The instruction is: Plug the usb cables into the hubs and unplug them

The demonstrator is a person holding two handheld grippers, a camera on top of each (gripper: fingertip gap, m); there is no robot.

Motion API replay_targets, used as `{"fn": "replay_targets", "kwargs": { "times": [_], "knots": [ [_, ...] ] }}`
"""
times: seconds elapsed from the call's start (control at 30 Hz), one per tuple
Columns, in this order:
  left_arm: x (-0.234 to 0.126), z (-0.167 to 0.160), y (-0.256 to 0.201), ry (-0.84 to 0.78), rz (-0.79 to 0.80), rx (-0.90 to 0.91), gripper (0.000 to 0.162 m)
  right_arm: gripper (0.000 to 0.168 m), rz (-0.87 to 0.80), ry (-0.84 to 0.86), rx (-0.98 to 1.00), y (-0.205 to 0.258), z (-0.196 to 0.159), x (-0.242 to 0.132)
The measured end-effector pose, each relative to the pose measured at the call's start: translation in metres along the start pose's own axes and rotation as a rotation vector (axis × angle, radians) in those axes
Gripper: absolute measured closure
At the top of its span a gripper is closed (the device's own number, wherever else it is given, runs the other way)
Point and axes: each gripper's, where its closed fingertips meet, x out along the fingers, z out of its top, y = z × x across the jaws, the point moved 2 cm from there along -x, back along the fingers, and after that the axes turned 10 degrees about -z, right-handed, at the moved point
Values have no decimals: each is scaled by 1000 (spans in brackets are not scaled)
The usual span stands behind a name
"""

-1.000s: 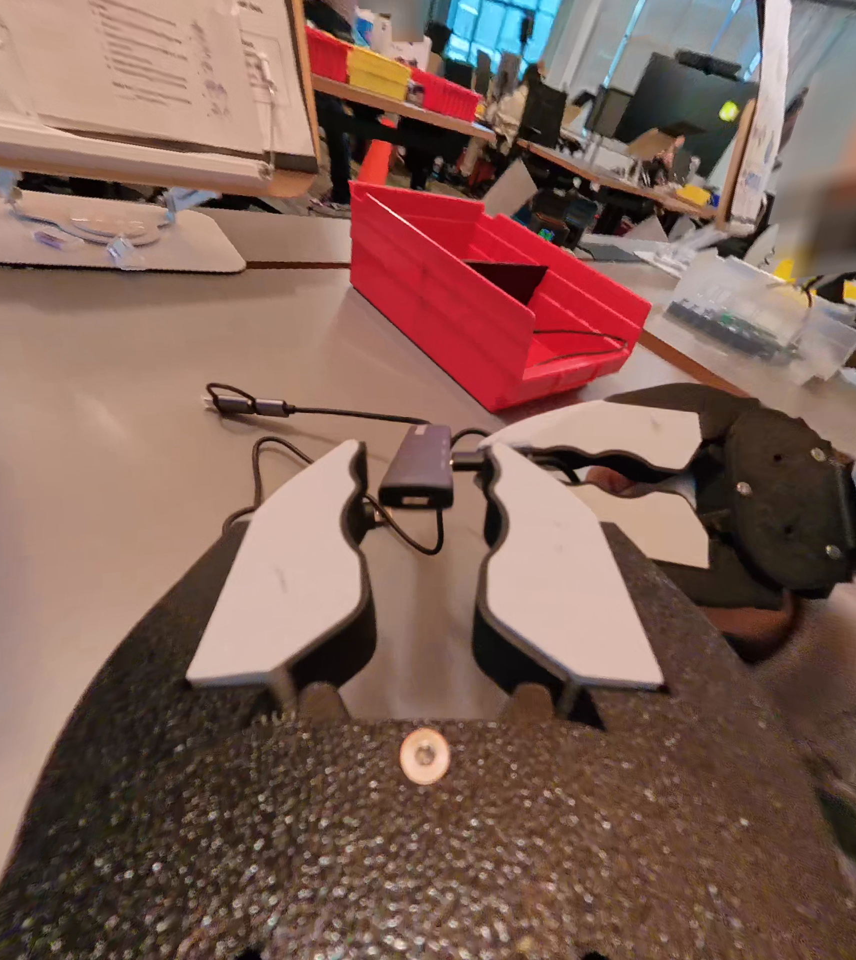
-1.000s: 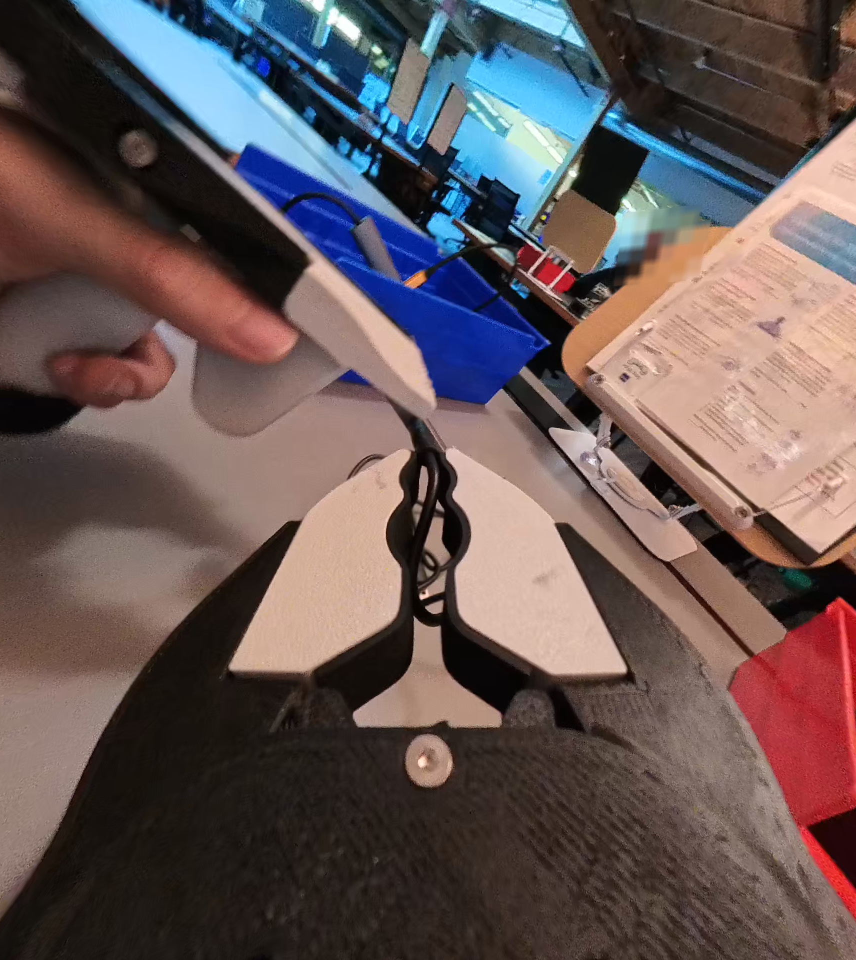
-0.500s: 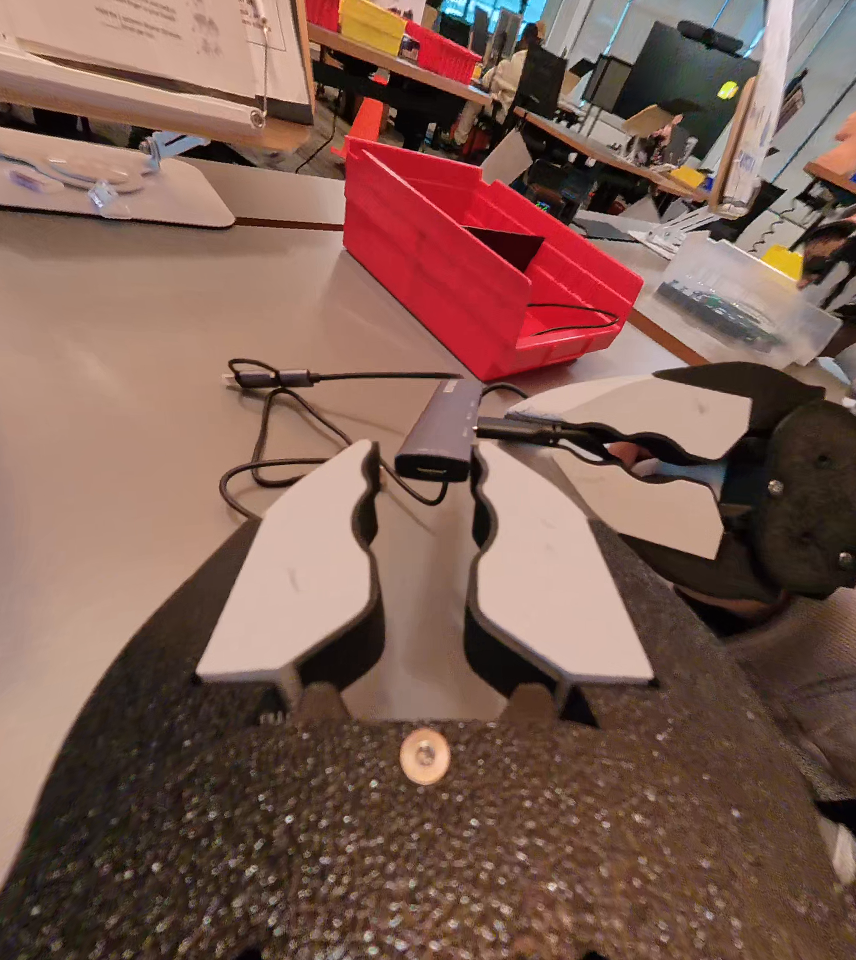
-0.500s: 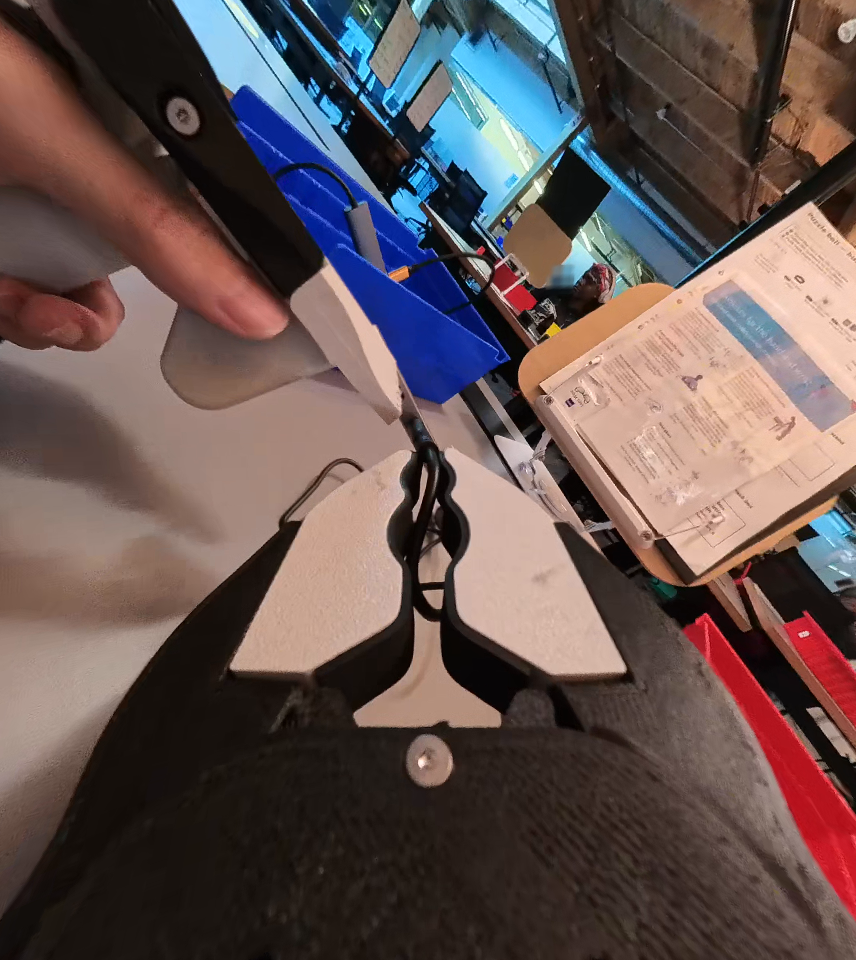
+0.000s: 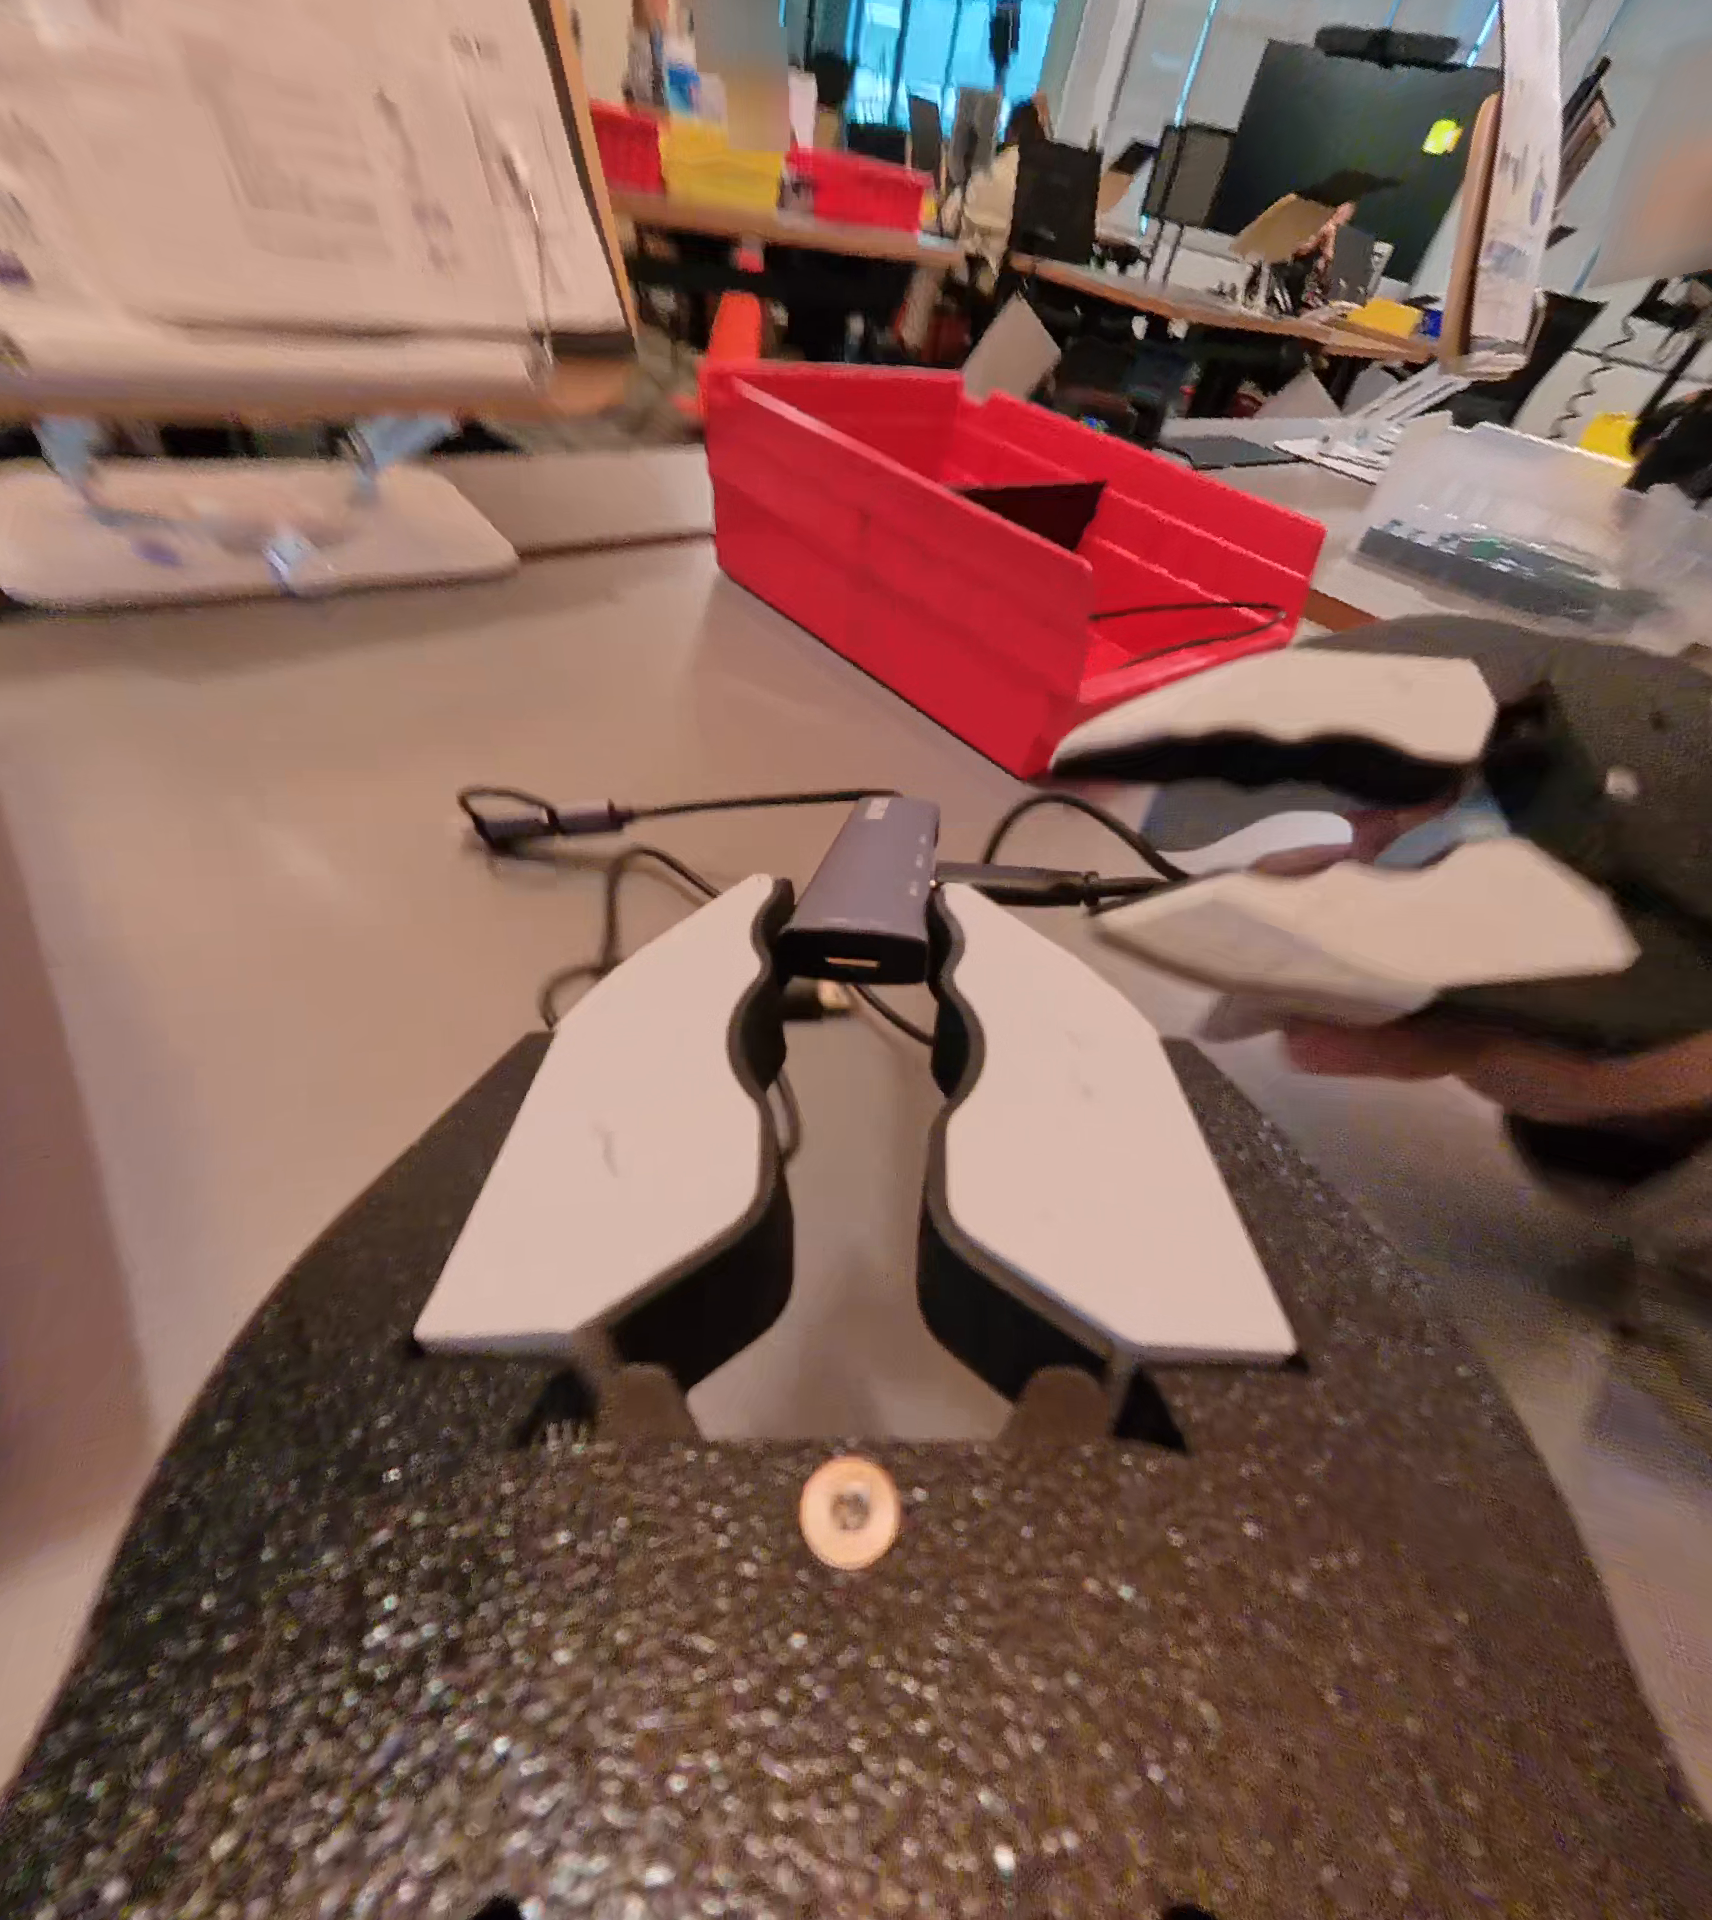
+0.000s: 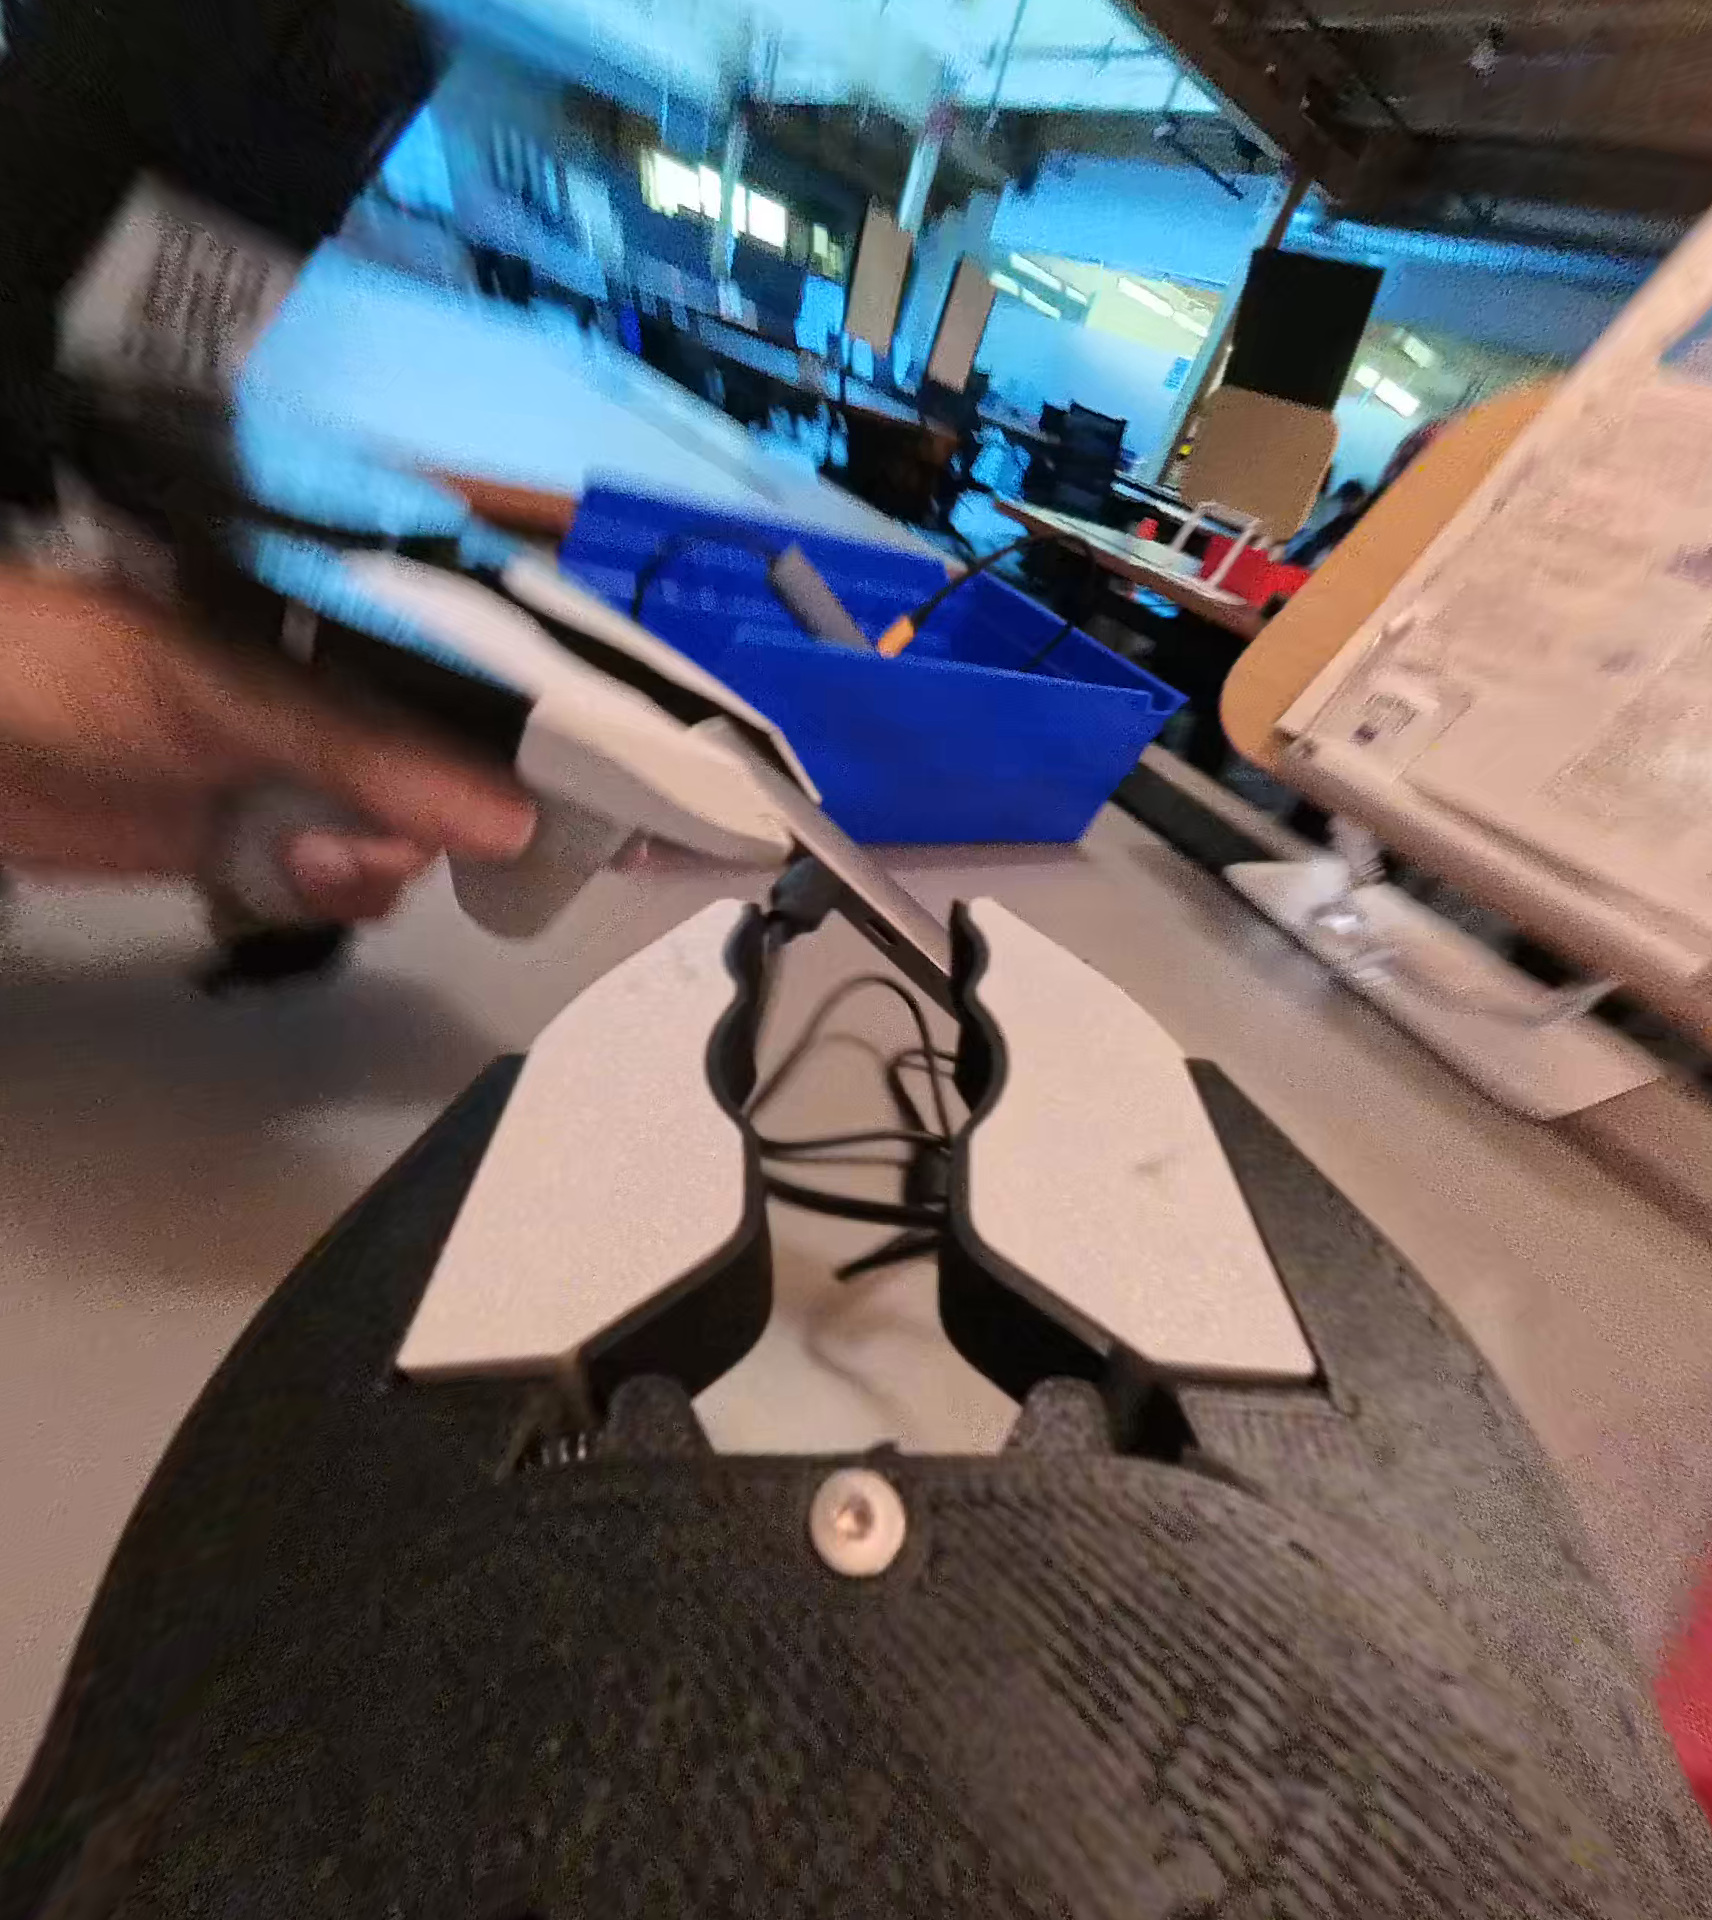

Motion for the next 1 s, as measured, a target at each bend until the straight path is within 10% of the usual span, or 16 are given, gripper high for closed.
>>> {"fn": "replay_targets", "kwargs": {
  "times": [0.03, 0.27, 1.0],
  "knots": [
    [-3, 5, 1, -28, 25, 59, 138, 126, 19, -18, 185, -12, 4, -3],
    [-16, 29, -12, -256, -77, 163, 138, 121, 219, 61, 952, -49, -25, -11],
    [-2, 1, -29, -165, -142, 418, 139, 159, 566, -48, 1446, -24, -9, -4]
  ]
}}
